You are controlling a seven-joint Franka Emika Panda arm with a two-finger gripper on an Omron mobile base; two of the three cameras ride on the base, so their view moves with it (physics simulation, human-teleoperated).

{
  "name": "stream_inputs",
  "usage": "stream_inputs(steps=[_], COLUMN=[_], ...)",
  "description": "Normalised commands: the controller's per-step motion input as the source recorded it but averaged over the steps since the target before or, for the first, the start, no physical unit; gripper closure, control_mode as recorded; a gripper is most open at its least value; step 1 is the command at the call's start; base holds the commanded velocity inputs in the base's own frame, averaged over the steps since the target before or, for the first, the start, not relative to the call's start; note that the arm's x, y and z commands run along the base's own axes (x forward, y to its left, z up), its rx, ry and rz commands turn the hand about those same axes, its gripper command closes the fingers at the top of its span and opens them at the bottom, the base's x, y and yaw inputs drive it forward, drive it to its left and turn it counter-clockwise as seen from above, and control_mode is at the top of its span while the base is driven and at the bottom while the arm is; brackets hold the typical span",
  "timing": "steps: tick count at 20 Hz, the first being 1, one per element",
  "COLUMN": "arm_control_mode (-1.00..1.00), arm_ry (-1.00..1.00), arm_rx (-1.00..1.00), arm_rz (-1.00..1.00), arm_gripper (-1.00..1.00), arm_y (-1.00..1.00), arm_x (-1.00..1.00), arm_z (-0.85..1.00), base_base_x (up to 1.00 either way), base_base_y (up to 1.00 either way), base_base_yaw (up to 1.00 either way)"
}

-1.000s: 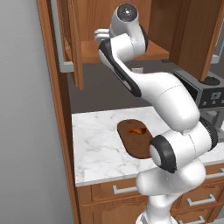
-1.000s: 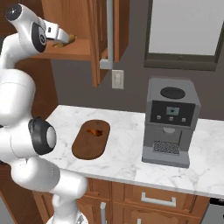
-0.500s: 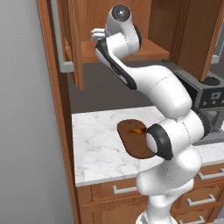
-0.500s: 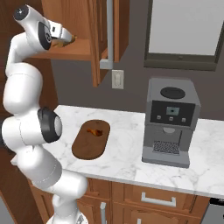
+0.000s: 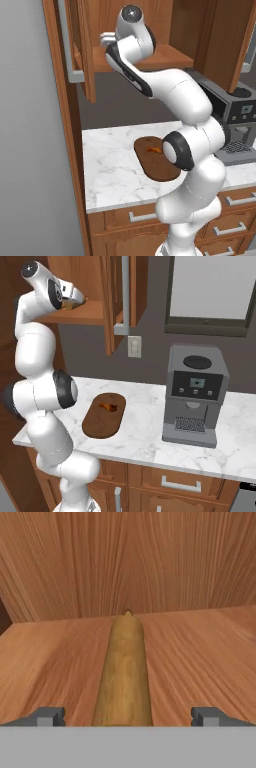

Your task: Open the cabinet, retrieve the rolling pin, and place it next to the meat on the cutting board to prepare for tenderizing.

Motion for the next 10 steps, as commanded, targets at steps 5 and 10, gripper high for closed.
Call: stream_inputs(steps=[5, 10], arm_control_mode=[-1.0, -1.0], arm_ry=[0.05, 0.07], arm_rx=[0.0, -0.01], arm_rz=[0.0, -0.03], arm_gripper=[-1.0, -1.0], arm_y=[0.0, 0.0], arm_x=[0.19, 0.12], arm_z=[0.0, -0.04], base_base_x=[0.0, 0.0], base_base_y=[0.0, 0.0], base_base_yaw=[0.0, 0.0])
